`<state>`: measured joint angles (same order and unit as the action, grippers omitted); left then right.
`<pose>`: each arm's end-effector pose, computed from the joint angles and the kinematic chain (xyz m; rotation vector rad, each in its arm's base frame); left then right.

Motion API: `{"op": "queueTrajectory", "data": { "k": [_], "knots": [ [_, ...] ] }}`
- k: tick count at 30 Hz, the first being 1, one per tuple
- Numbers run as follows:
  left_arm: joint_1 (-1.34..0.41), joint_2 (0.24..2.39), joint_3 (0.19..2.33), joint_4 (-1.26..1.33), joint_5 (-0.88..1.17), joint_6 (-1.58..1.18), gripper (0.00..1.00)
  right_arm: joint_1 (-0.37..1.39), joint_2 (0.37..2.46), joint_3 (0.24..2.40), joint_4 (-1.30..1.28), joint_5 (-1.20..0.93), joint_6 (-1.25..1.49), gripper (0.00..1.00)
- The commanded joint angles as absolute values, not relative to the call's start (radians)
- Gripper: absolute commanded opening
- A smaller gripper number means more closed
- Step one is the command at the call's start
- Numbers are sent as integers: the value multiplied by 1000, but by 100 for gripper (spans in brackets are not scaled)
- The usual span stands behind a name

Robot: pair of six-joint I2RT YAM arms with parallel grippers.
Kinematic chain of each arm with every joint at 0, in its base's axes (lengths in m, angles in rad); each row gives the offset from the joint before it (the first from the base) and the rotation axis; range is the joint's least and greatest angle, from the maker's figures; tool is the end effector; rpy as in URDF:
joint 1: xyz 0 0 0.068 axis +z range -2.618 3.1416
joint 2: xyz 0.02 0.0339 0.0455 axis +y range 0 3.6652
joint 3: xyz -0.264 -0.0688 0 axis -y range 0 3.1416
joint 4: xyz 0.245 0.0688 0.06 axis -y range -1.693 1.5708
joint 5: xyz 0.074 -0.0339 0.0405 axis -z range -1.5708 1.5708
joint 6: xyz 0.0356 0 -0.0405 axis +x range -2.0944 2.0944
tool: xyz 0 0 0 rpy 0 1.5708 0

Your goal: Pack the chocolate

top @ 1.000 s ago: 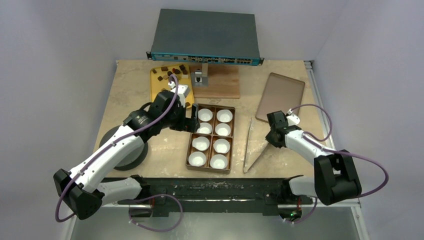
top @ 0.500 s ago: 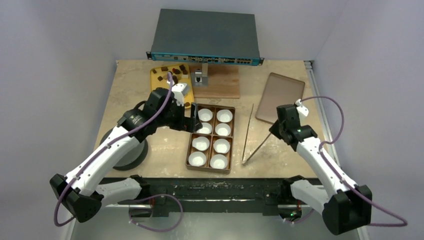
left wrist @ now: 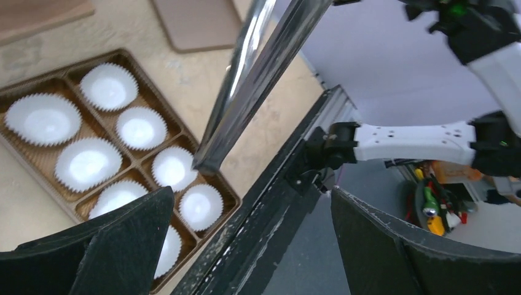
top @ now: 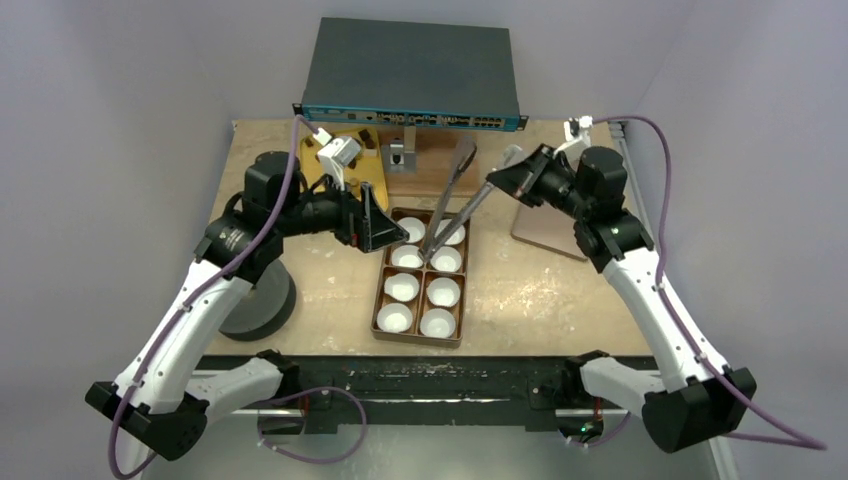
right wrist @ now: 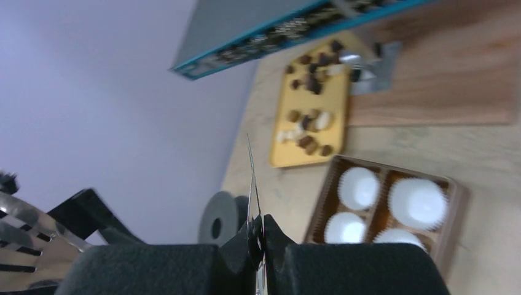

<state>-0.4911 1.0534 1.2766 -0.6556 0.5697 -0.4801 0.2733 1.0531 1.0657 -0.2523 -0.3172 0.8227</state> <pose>0.1757 -0.1157 0.4121 0.4044 2.0948 -1.1693 0.2265 0.0750 0.3804 0.2881 1.9089 1.0449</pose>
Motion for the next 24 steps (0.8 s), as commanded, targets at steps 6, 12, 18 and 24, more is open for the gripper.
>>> {"op": "queueTrajectory", "data": {
  "k": [6, 12, 18, 24],
  "knots": [
    [-448, 1025, 1467, -565, 856, -388, 100, 368, 1200, 1344, 53, -796, 836, 0],
    [-443, 1038, 1488, -565, 856, -388, 100, 432, 1247, 1427, 132, -886, 892, 0],
    [-443, 1050, 1466, -565, 856, -388, 100, 478, 1299, 1489, 250, -935, 965, 0],
    [-448, 1051, 1407, -565, 856, -388, 100, 497, 1339, 1537, 314, -899, 997, 0]
  ]
}}
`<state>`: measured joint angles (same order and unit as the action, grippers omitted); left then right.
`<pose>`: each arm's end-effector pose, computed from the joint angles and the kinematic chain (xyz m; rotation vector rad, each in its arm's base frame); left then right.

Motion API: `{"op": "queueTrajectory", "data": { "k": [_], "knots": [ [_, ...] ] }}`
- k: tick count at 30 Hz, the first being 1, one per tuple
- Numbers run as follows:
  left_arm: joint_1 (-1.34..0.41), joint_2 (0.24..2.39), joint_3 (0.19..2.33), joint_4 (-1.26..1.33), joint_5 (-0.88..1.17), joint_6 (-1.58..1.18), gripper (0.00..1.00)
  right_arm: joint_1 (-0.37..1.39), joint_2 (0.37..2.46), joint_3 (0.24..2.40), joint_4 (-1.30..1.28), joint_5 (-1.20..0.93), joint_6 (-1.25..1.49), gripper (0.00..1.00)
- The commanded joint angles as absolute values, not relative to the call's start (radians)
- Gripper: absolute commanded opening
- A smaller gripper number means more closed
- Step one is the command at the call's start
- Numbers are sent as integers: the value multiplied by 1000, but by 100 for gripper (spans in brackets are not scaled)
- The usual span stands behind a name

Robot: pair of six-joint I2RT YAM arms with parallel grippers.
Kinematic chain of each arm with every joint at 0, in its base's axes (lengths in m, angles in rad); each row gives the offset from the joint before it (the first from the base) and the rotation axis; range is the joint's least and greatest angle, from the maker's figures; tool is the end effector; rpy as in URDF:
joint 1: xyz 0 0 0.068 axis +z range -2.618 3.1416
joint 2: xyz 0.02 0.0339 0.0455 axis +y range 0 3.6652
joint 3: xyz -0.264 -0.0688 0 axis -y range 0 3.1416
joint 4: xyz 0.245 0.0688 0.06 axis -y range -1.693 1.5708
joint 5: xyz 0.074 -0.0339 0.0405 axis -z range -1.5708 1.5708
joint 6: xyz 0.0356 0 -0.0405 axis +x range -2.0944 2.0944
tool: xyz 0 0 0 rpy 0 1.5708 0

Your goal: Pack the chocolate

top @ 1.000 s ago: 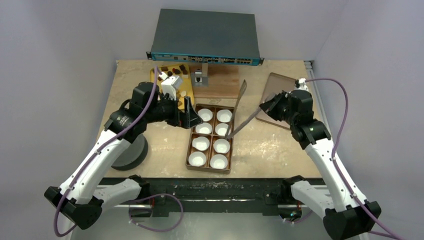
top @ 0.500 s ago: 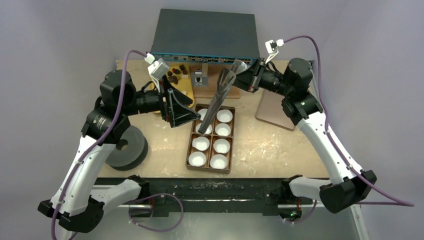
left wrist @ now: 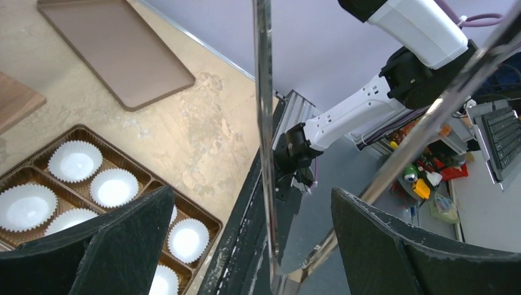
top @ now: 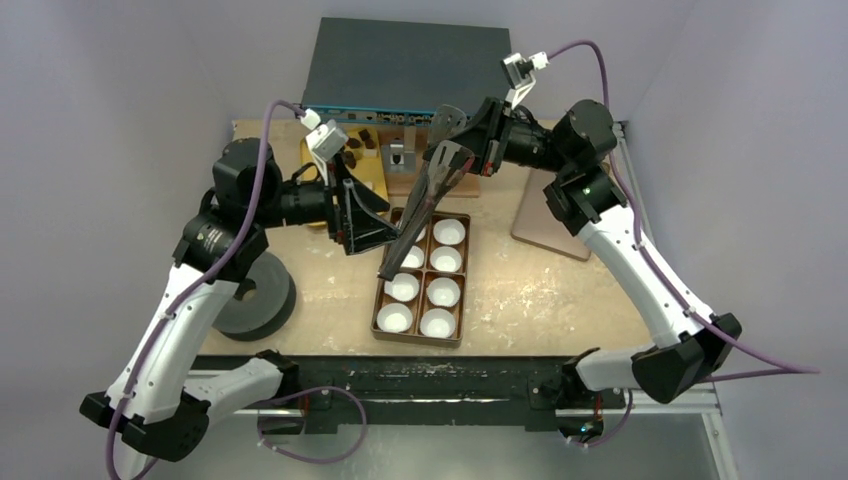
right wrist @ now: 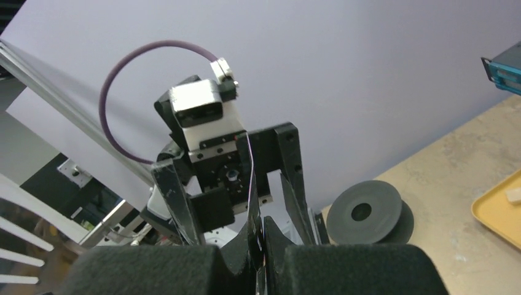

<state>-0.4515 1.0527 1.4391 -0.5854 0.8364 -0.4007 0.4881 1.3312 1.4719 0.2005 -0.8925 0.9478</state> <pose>0.1590 -0.1065 0.4714 0.6969 1.7742 -1.3309 0.2363 0.1569 0.4960 -0.5709 1.4909 1.7076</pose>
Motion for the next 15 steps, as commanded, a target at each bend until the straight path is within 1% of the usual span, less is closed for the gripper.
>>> {"op": "queueTrajectory", "data": {
  "k": [1, 2, 3, 4, 5, 7, 9, 11, 15],
  "knots": [
    [-449, 1050, 1395, -565, 856, -388, 100, 497, 1349, 1538, 331, -892, 1012, 0],
    [-451, 1047, 1386, -565, 856, -388, 100, 497, 1360, 1541, 343, -886, 1027, 0],
    [-452, 1043, 1374, -282, 1085, -565, 100, 497, 1371, 1542, 360, -882, 1042, 0],
    [-452, 1034, 1361, -169, 1149, -635, 100, 498, 1380, 1539, 388, -885, 1062, 0],
    [-452, 1027, 1356, -144, 1154, -650, 100, 499, 1385, 1527, 438, -896, 1086, 0],
    [-450, 1013, 1369, -198, 1132, -617, 100, 500, 1379, 1486, 538, -910, 1148, 0],
    [-446, 997, 1391, -254, 1093, -572, 100, 500, 1363, 1474, 538, -910, 1138, 0],
    [-434, 979, 1392, -242, 1072, -575, 100, 500, 1348, 1468, 511, -910, 1118, 0],
    [-430, 980, 1393, -172, 1111, -610, 100, 500, 1332, 1458, 539, -905, 1151, 0]
  ]
}}
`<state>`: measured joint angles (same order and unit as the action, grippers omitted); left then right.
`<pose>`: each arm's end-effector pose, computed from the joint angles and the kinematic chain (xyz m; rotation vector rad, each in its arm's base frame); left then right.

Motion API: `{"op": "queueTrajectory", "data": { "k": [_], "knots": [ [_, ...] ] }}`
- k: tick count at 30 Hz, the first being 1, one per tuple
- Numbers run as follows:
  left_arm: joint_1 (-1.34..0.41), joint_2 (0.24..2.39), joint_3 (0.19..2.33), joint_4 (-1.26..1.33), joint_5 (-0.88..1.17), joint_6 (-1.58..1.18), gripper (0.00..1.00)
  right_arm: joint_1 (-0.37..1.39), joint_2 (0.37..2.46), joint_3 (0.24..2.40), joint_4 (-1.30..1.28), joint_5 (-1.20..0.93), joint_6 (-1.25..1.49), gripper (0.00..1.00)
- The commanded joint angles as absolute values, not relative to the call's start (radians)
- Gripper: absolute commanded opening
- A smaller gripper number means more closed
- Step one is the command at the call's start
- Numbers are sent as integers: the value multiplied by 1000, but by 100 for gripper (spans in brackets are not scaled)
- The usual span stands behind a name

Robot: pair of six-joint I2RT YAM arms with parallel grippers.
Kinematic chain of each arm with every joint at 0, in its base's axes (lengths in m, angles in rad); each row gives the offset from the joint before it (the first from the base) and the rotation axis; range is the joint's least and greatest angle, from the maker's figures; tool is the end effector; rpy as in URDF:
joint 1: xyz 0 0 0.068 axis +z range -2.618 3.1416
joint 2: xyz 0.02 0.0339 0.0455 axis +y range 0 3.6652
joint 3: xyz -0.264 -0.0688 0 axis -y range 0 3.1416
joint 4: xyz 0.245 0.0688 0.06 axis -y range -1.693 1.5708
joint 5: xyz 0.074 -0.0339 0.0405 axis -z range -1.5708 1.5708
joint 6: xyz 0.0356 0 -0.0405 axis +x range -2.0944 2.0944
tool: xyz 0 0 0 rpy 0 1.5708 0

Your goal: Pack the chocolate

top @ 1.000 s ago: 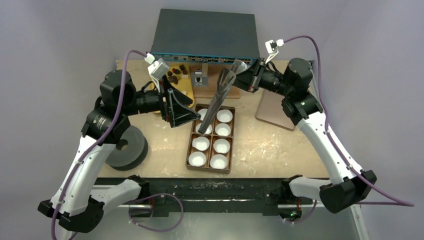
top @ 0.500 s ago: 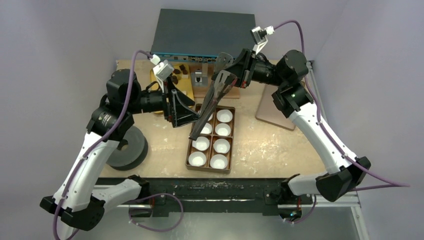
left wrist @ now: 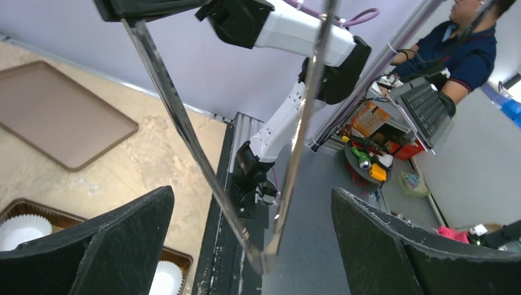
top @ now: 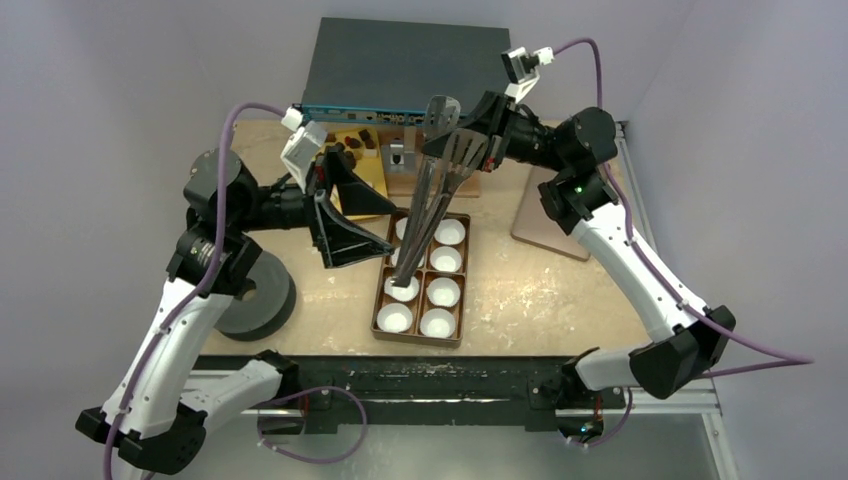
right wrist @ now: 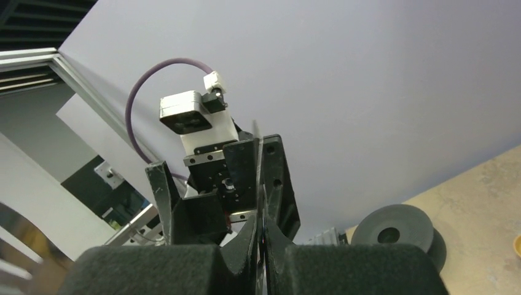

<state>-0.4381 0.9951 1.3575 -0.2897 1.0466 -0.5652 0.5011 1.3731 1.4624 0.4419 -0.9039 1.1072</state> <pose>0.1460 -0.1024 0.4846 0.8321 1.5533 -1.5318 0.2406 0.1637 0.5026 -0.5818 1.3744 1.8156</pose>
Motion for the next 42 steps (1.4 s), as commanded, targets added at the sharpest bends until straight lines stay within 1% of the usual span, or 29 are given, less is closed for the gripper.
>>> {"op": "queueTrajectory", "data": {
  "k": [1, 4, 9, 13, 16, 23, 29, 31, 34, 37, 42],
  "knots": [
    [-429, 984, 1389, -148, 1127, -624, 100, 500, 1332, 1457, 555, -903, 1166, 0],
    [-430, 992, 1377, -76, 1145, -665, 100, 505, 1334, 1469, 581, -893, 1198, 0],
    [-431, 1016, 1396, -111, 1118, -647, 100, 529, 1357, 1506, 566, -847, 1195, 0],
    [-431, 1025, 1405, -184, 1055, -601, 100, 549, 1377, 1526, 580, -807, 1214, 0],
    [-432, 1026, 1402, -200, 1034, -592, 100, 552, 1369, 1533, 537, -749, 1189, 0],
    [-452, 1008, 1361, -147, 1032, -603, 100, 561, 1393, 1528, 540, -617, 1195, 0],
    [-456, 1010, 1345, -117, 1013, -618, 100, 574, 1417, 1530, 578, -552, 1193, 0],
    [-456, 1007, 1338, -104, 987, -625, 100, 603, 1420, 1527, 579, -537, 1181, 0],
    [-455, 1014, 1335, -83, 956, -647, 96, 613, 1411, 1499, 589, -500, 1170, 0],
    [-456, 1021, 1319, -54, 931, -676, 88, 615, 1401, 1471, 619, -475, 1172, 0],
    [-456, 1026, 1296, -17, 911, -717, 78, 617, 1404, 1447, 661, -468, 1183, 0]
  ]
}}
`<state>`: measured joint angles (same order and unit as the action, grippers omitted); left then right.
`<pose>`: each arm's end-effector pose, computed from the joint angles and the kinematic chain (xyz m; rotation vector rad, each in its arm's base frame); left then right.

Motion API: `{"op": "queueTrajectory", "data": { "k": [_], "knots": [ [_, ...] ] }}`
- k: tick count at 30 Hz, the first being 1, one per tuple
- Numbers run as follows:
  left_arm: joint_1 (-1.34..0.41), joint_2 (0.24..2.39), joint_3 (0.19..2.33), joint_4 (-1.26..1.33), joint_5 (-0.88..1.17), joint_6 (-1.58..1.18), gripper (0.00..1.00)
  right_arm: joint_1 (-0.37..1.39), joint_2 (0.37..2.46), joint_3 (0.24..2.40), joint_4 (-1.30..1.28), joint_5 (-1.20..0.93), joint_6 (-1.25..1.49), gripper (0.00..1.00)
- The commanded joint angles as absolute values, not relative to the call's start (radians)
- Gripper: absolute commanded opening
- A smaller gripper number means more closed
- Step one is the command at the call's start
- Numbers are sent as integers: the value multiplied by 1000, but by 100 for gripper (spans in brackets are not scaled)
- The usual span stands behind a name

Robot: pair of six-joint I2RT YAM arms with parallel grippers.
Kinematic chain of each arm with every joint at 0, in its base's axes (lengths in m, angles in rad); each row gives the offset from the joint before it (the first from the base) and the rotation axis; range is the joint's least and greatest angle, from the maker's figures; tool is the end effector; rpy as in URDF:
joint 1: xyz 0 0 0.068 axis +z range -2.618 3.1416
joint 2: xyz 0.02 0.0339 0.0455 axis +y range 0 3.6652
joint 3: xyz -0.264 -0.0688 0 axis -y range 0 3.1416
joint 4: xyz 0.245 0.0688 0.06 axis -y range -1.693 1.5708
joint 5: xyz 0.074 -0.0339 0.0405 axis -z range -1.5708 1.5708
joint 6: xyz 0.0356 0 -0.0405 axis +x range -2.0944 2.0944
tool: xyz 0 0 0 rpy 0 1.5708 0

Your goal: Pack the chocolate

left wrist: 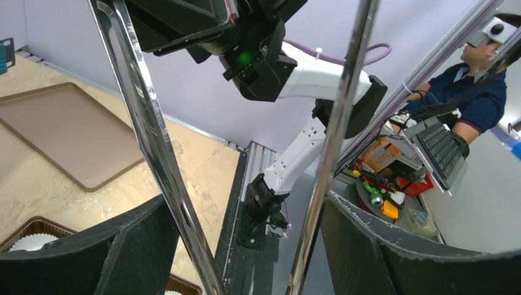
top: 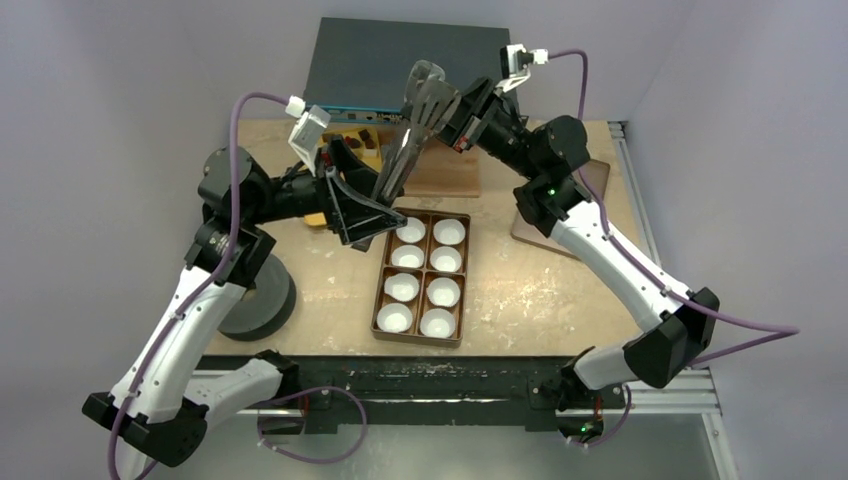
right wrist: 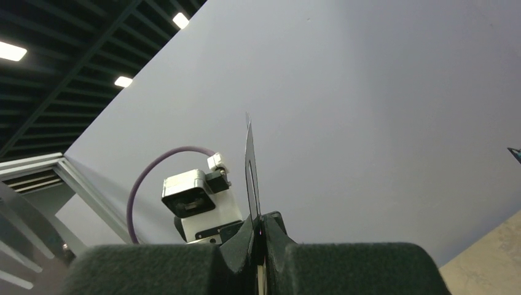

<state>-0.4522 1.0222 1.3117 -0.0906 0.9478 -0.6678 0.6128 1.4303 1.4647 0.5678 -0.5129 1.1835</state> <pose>0.1609 -0.1103 0.4849 0.7248 1.4930 -1.5237 0.2455 0.1940 0.5028 -0.2200 1.2297 1.8450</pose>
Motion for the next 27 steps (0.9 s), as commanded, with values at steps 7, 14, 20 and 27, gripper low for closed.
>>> {"op": "queueTrajectory", "data": {
  "k": [7, 14, 20, 27],
  "knots": [
    [-456, 1026, 1286, 45, 879, -745, 69, 616, 1383, 1374, 771, -418, 1221, 0],
    [-456, 1018, 1275, 51, 879, -751, 66, 614, 1361, 1352, 786, -381, 1241, 0],
    [-453, 1006, 1277, 43, 868, -753, 64, 611, 1334, 1309, 836, -349, 1253, 0],
    [-454, 1012, 1282, 52, 882, -773, 61, 607, 1344, 1303, 896, -362, 1272, 0]
  ]
}}
